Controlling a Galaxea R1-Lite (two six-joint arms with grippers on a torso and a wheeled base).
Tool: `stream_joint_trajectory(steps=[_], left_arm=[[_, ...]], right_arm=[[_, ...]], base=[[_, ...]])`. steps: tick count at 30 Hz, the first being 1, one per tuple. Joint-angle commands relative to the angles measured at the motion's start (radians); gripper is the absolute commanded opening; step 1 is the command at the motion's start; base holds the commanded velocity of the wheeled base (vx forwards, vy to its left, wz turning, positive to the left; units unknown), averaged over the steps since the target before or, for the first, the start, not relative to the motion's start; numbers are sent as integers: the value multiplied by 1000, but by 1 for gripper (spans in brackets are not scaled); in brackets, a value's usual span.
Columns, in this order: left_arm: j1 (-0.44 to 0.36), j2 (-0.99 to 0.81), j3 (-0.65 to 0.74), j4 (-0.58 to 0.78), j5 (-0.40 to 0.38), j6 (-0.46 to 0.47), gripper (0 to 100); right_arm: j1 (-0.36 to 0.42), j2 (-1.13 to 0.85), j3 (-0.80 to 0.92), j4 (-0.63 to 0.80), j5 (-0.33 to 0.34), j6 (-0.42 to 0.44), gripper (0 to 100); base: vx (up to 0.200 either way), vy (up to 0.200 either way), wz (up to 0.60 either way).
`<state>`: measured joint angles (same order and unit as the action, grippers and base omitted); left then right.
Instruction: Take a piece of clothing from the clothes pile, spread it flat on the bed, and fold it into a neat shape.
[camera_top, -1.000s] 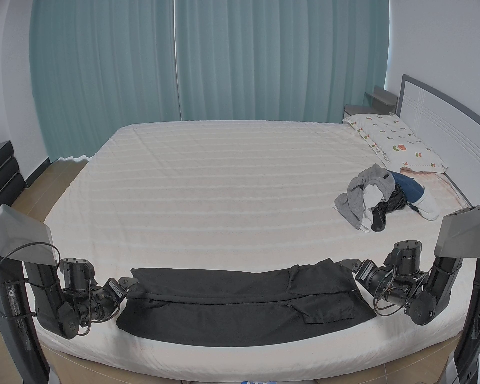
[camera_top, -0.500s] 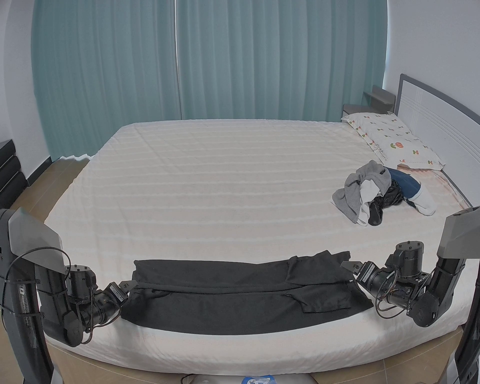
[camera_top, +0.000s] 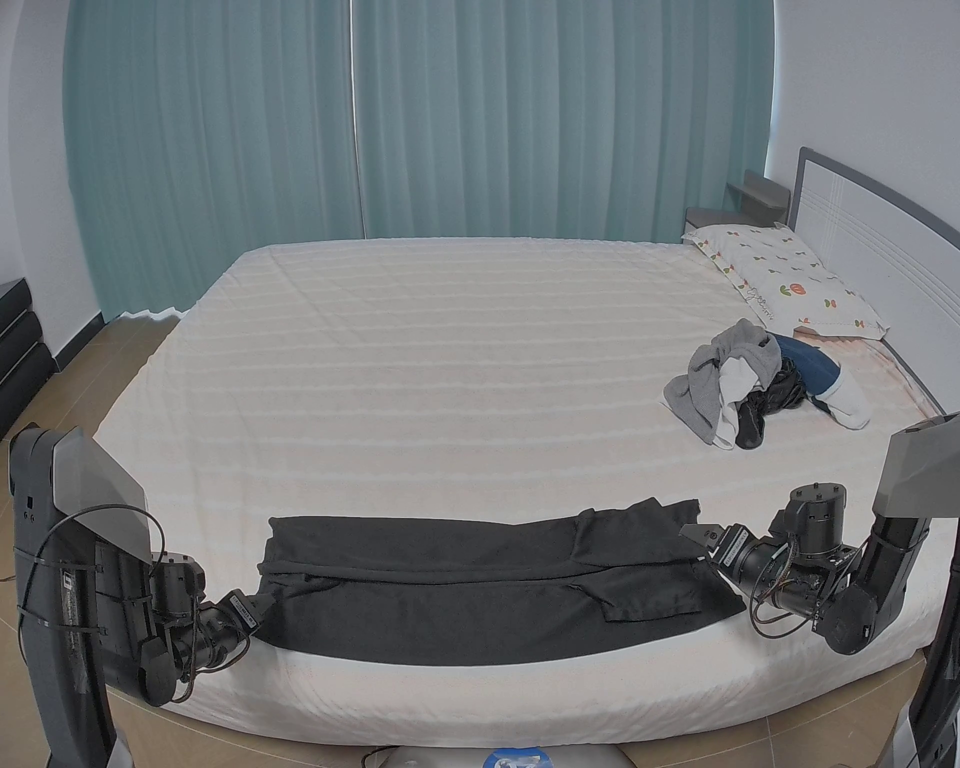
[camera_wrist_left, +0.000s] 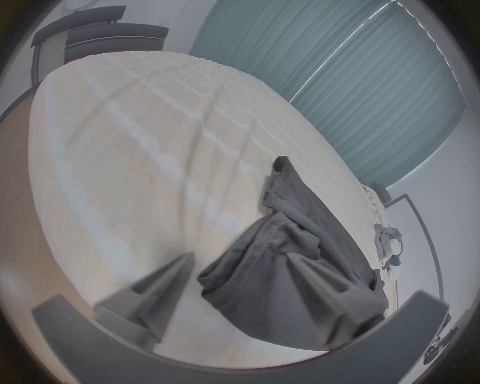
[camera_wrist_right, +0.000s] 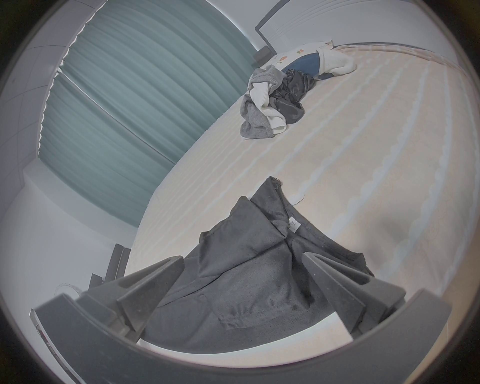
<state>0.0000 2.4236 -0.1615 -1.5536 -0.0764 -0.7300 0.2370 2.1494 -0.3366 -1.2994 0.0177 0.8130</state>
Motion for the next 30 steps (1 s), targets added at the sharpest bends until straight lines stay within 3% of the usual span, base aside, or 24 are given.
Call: stream_joint_trajectory(steps=[1,8,19,20,30], left_arm=[[5,15,5,-16,26,-5,0],[5,40,13,-16,147,-6,0],[-3,31,39,-16,158,-5,0],[-5,23,46,-16,156,-6,100],[15,-28,28,-16,145,-17,100]], right_arm=[[5,4,1,3,1,0,100],[7,6,1,6,1,0,100],[5,-2,1,6,1,0,100],[5,-2,1,6,1,0,100],[5,1,1,6,1,0,100]], base=[[0,0,0],[0,0,0],[0,0,0],[0,0,0],[0,0,0]])
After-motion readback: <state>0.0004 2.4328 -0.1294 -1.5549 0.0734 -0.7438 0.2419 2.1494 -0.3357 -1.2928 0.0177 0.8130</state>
